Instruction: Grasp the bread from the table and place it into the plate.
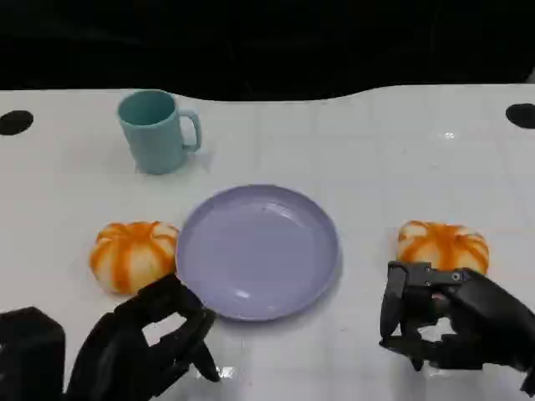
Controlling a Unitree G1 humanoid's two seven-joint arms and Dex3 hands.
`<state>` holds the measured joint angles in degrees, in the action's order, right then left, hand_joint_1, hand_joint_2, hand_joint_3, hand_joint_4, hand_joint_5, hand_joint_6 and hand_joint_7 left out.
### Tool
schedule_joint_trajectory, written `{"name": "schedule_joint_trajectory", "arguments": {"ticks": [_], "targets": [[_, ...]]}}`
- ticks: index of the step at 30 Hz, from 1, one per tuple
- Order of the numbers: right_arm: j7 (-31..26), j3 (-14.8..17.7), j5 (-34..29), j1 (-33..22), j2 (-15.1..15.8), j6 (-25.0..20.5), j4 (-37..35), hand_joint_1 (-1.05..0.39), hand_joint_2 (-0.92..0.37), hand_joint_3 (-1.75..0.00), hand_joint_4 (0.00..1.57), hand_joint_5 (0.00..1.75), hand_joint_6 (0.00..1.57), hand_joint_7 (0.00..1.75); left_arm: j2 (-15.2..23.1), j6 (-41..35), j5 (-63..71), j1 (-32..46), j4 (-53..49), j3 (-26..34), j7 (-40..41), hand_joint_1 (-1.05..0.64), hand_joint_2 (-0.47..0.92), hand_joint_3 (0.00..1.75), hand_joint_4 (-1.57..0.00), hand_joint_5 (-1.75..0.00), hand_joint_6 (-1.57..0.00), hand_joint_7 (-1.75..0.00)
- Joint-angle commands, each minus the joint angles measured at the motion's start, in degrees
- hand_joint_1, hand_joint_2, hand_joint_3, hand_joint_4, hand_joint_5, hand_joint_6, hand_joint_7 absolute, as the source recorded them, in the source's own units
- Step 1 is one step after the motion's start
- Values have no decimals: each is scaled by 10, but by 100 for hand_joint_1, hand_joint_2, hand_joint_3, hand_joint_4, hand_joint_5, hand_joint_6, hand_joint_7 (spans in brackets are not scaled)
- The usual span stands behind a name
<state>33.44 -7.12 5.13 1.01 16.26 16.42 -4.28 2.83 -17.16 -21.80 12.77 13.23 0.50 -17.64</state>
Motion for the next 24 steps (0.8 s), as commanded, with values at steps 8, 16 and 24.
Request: {"name": "schedule_joint_trajectory", "arguments": {"ticks": [8,16,24], "targets": [[0,8,1,3,10,4,1,-36,-92,-23,83,175,62,175,9,1,-3,2,4,6,-4,-54,92,27,-71,-175,-55,-169],[0,8,1,3,11,3,1,-36,-92,-23,83,175,62,175,8,1,-3,1,1,7,-2,-55,92,26,-73,-175,-57,-167],[1,9,4,4,8,10,-3,-36,-92,-23,84,175,62,175,9,3,-2,0,-2,6,-4,-55,92,27,-73,-175,-58,-166]]}}
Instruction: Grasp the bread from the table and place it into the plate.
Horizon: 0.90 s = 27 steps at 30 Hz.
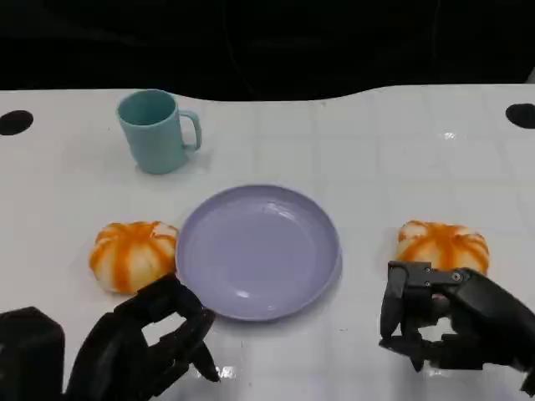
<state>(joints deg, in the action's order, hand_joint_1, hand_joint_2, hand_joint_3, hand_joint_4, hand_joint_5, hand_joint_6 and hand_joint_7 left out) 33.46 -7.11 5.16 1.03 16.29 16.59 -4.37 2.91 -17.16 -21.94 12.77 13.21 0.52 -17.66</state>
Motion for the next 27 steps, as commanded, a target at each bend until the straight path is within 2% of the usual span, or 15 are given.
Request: {"name": "schedule_joint_trajectory", "arguments": {"ticks": [1,7,11,14,16,19,21,24,27], "targets": [[0,10,7,3,7,8,-1,-36,-92,-23,83,175,62,175,8,1,0,0,1,5,-2,-55,92,27,-73,-175,-58,-166],[1,17,-5,9,24,25,8,-41,-92,-23,71,175,50,166,7,1,0,1,2,6,-1,-54,92,27,-72,-175,-58,-166],[-8,23,-30,14,40,60,18,-41,-92,-20,58,173,43,145,8,3,0,-1,-2,6,-3,-54,92,27,-73,-175,-58,-166],[-30,28,-68,12,50,83,34,-40,-92,-14,57,158,50,114,8,4,2,0,-1,5,-2,-54,92,27,-73,-175,-58,-167],[-46,31,-89,10,54,99,40,-40,-92,-10,55,140,52,93,9,3,1,0,0,6,-2,-54,92,28,-73,-175,-58,-167],[-68,35,-119,8,64,122,42,-42,-92,-7,49,123,50,78,9,1,0,0,0,6,-2,-54,92,28,-73,-175,-57,-167],[-83,39,-140,8,72,134,44,-43,-92,-7,44,117,48,74,10,1,1,0,1,6,-2,-54,92,28,-72,-175,-57,-167],[-110,46,-175,11,83,160,43,-43,-92,-4,39,110,51,56,10,2,2,1,1,5,-2,-54,92,29,-72,-175,-57,-166],[-130,55,-210,9,95,160,58,-43,-92,-2,33,96,52,39,11,4,2,2,0,6,-4,-54,92,30,-72,-175,-57,-167]]}}
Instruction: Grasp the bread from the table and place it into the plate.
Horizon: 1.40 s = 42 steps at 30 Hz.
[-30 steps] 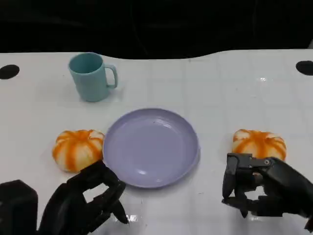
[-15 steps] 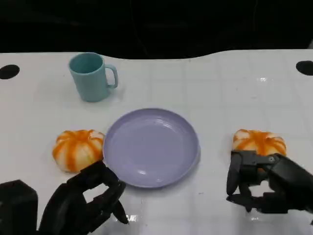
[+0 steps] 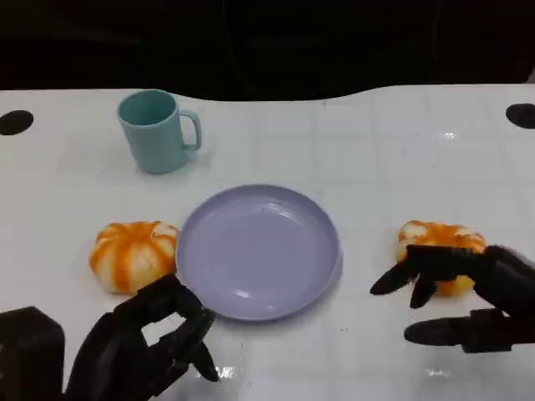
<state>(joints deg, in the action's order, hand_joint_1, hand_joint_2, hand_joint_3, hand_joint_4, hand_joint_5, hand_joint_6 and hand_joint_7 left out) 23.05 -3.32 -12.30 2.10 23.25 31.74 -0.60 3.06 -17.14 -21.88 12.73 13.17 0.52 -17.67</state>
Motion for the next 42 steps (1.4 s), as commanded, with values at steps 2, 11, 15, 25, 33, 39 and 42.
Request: {"name": "schedule_joint_trajectory", "arguments": {"ticks": [2,11,15,25,33,39,42], "targets": [[-40,23,-62,-4,36,6,32,-42,-92,-1,28,82,54,25,11,9,1,3,-4,6,-8,-54,92,30,-72,-175,-56,-167],[-85,32,-226,-15,76,-45,101,-37,-85,0,14,48,46,1,9,3,1,2,-2,7,-2,-54,92,28,-73,-175,-57,-168],[-105,29,-280,-24,80,-70,127,-33,-81,0,8,45,41,0,8,3,1,3,0,6,-3,-54,92,29,-73,-175,-57,-167],[-127,-12,-378,-1,80,-125,112,-32,-79,0,0,45,35,0,7,6,5,1,-2,4,-3,-55,92,29,-72,-175,-56,-168],[-150,-52,-424,35,89,-144,68,-40,-79,0,1,45,33,0,6,-3,2,-3,-2,5,2,-55,92,29,-72,-175,-56,-168],[-170,-87,-454,79,90,-159,1,-49,-79,0,0,49,33,0,6,-4,4,-4,-2,5,6,-56,92,28,-72,-175,-56,-169],[-168,-104,-456,102,90,-169,-30,-51,-80,0,0,47,30,0,5,-10,1,-4,1,7,8,-54,92,30,-71,-175,-55,-170]]}}
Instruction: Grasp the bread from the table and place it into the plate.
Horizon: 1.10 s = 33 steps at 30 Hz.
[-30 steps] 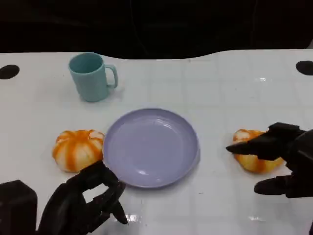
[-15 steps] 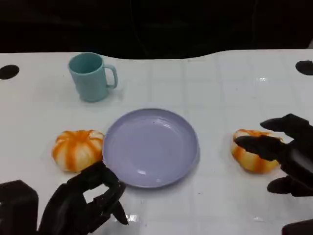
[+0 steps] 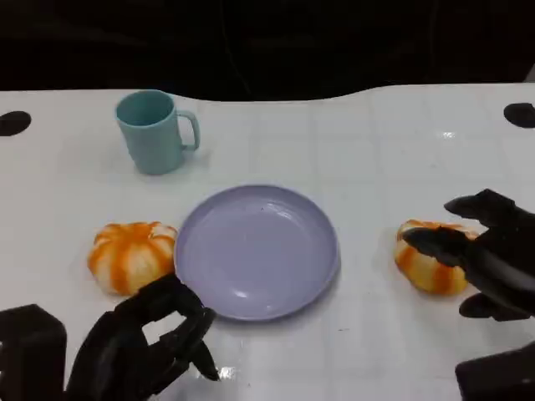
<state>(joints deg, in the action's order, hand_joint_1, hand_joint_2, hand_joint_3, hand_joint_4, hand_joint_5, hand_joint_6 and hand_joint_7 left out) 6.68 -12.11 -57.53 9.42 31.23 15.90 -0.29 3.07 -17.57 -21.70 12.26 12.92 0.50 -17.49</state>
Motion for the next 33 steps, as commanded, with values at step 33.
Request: {"name": "schedule_joint_trajectory", "arguments": {"ticks": [33], "targets": [[-11,-161,-3,158,-23,-51,-234,-48,-86,-1,34,16,40,2,1,-10,-2,7,16,5,7,-56,92,27,-74,-175,-58,-167]]}}
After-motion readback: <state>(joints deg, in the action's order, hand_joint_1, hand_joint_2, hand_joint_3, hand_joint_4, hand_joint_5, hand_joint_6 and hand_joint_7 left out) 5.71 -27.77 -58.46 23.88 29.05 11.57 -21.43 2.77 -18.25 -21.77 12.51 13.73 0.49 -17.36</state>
